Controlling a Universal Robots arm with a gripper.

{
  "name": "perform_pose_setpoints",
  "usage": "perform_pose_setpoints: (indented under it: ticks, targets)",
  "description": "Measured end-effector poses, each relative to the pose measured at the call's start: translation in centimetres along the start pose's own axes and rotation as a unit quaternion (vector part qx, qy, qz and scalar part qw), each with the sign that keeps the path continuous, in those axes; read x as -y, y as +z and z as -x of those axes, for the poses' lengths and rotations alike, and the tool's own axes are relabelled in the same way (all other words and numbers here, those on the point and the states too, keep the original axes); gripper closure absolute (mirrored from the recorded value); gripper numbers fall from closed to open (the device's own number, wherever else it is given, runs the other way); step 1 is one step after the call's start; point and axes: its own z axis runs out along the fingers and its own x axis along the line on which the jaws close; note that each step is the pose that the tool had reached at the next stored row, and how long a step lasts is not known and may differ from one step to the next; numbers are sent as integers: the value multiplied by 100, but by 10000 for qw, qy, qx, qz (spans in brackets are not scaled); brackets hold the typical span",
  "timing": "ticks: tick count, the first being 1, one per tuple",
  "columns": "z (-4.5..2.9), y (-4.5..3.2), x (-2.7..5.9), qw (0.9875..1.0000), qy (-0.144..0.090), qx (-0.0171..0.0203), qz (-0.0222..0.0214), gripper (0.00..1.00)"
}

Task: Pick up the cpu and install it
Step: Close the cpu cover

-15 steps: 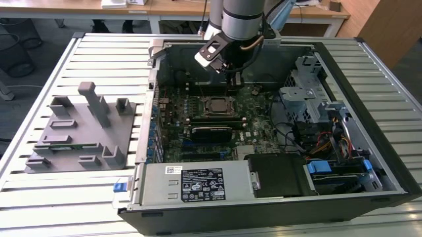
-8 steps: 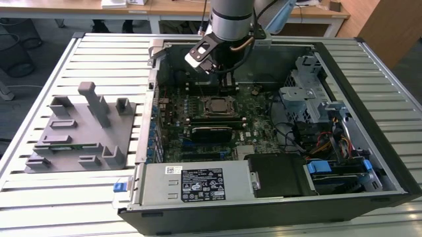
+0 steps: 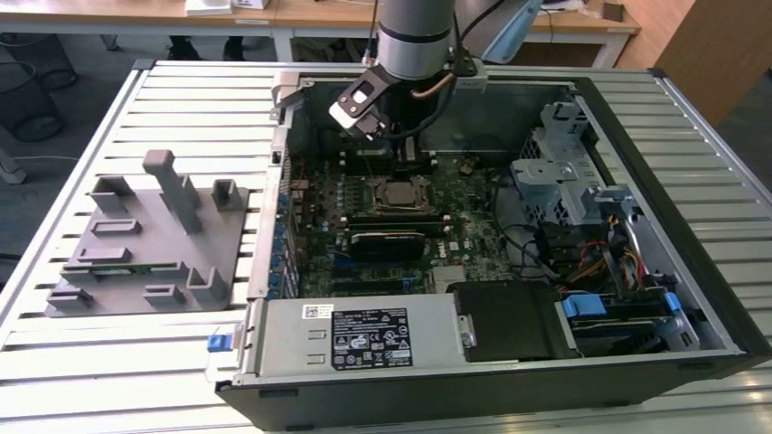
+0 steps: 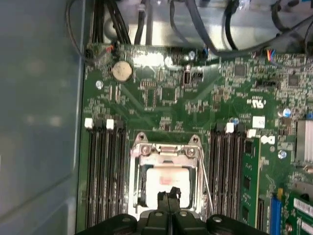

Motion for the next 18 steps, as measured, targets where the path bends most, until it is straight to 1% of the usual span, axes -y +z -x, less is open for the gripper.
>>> perform_pose_setpoints:
  ticks: [4,7,14,18]
  targets:
    - [-3,44,90,10000,0,0,0,89]
    - [-5,96,144,10000,0,0,0,89]
    - [-8,217,203,10000,-1,0,0,89]
    - [-9,265,235,10000,-1,1,0,89]
